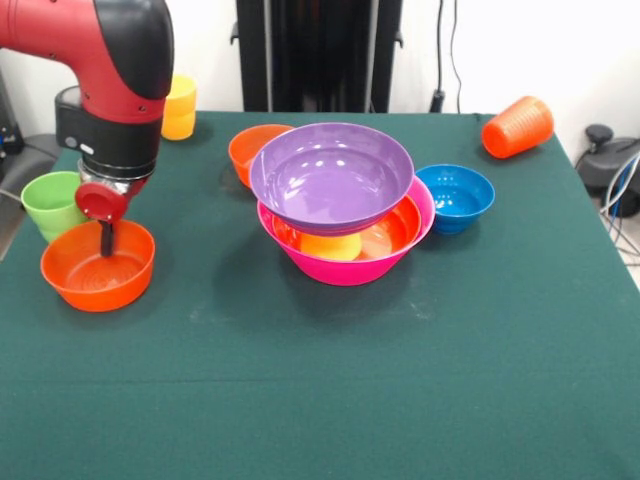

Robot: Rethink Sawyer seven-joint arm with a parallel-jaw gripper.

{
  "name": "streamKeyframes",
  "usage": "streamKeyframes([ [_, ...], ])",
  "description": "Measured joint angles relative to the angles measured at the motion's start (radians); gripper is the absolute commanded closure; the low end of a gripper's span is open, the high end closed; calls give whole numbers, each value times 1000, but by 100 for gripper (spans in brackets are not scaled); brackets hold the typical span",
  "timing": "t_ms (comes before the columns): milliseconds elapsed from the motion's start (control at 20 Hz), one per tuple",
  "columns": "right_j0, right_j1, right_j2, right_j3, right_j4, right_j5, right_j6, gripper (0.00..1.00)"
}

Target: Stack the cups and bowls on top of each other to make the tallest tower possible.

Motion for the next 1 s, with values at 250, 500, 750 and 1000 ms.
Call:
streamKeyframes([
  [250, -5, 1, 0, -1, 0, 0, 0, 100],
  [500, -13, -3, 4, 1, 0, 0, 0, 100],
  [750, -66, -28, 41, 26, 0, 1, 0, 100],
  [1000, -165, -75, 107, 88, -1, 8, 0, 100],
])
